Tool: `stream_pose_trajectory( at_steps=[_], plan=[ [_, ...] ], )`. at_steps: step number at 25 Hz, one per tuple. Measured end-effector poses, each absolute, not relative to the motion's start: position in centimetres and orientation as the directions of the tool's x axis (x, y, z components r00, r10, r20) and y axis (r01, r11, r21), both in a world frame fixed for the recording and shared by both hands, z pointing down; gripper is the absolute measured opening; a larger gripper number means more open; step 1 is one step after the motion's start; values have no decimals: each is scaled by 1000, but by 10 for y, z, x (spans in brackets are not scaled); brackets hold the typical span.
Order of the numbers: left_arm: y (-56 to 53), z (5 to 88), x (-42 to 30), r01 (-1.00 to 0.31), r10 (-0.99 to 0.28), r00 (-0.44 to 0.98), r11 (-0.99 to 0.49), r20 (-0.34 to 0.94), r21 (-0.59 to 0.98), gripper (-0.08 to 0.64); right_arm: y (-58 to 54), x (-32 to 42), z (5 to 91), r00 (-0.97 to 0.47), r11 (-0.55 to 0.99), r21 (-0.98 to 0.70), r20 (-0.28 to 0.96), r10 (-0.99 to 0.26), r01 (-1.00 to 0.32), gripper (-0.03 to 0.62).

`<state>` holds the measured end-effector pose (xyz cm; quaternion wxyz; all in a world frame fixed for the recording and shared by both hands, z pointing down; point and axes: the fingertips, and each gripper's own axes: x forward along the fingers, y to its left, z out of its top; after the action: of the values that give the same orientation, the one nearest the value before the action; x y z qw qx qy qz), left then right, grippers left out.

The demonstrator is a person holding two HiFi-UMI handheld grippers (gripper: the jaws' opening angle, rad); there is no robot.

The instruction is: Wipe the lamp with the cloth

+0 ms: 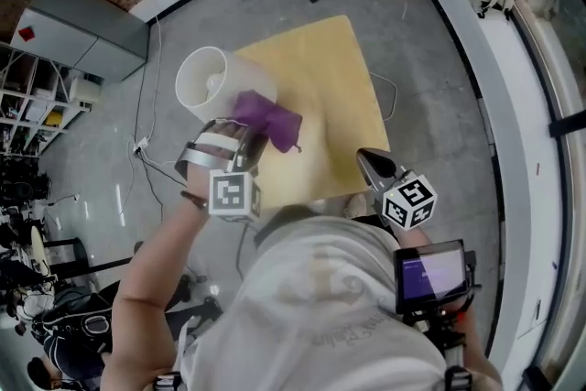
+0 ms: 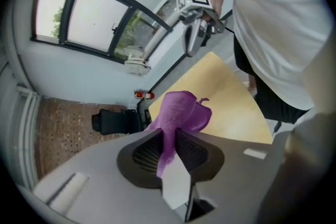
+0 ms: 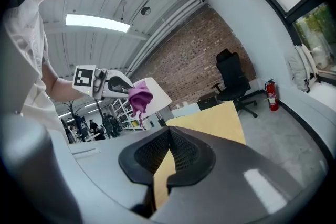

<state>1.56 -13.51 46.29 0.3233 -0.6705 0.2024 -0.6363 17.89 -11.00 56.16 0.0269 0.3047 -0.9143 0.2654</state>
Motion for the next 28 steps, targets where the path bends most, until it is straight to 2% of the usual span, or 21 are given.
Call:
stream_pose_trajectory(
  at_steps=[5, 8, 14, 21, 28],
  plan=[
    [-143, 391, -10, -113, -833, 124, -551, 538, -827, 74, -114, 157, 558, -839, 704, -465, 209, -502, -537, 11],
    [-145, 377, -33, -197, -869, 90, -494, 486, -847, 74, -114, 147, 557, -848, 715, -462, 211, -486, -525, 11],
    [-149, 413, -55, -335, -842, 87, -529, 533, -780, 74, -111, 137, 553, -852, 722, -456, 220, -475, -520, 11],
    [-146, 455, -65, -392, -809, 124, -572, 575, -720, 72, -115, 112, 554, -855, 733, -442, 221, -470, -517, 11],
    [-128, 515, -49, -507, -703, 208, -672, 680, -540, 72, -115, 115, 555, -850, 731, -435, 239, -469, -525, 11]
  ],
)
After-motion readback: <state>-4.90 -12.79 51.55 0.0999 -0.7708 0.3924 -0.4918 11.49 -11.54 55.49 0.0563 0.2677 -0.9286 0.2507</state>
